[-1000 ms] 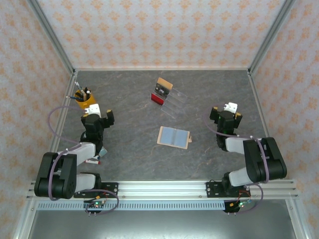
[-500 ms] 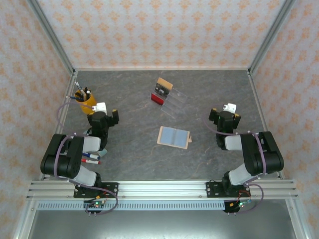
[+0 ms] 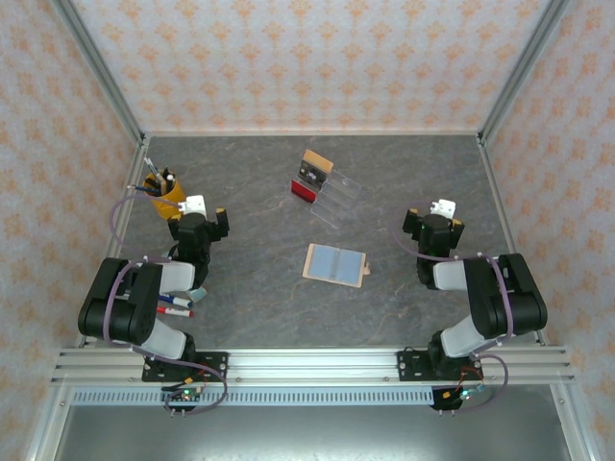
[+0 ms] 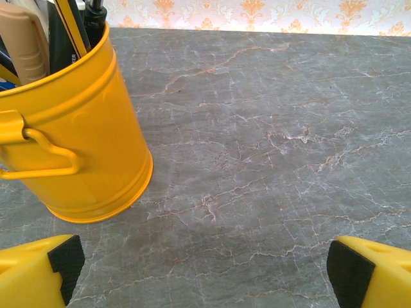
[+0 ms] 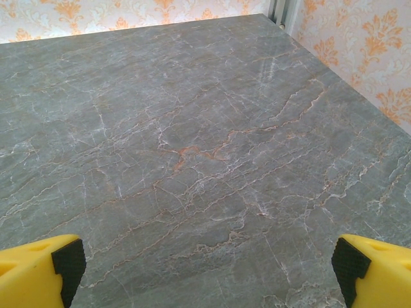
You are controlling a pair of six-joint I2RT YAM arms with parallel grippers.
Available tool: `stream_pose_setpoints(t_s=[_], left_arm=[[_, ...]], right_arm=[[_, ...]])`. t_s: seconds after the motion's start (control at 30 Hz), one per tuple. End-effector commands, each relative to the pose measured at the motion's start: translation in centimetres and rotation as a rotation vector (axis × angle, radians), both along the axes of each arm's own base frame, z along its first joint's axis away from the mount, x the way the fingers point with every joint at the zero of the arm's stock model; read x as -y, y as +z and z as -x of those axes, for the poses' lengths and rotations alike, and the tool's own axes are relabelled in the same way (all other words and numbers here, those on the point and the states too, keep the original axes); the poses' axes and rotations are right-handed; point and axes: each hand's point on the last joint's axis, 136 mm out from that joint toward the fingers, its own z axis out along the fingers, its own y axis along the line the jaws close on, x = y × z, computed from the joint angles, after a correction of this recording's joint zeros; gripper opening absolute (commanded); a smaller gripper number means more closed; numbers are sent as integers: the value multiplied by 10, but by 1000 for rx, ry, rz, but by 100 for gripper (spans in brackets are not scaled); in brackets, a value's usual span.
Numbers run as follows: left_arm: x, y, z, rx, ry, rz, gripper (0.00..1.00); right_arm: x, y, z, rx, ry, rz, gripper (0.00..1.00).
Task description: Take the credit cards out of the card holder
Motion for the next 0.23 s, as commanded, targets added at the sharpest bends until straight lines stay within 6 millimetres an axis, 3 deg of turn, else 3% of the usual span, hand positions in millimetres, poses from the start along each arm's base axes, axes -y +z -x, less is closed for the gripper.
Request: stream_pose_setpoints(t_s=[0.0, 0.17, 0.2], left_arm=[[-4, 7, -4, 8, 18, -28, 100], [-4, 7, -4, 7, 18, -28, 100], [-4, 7, -4, 8, 18, -28, 100]], right_arm=[[3, 9, -6, 38, -21, -18, 100], [2, 11, -5, 49, -10, -16, 100], [-11, 10, -5, 52, 74, -21, 100]])
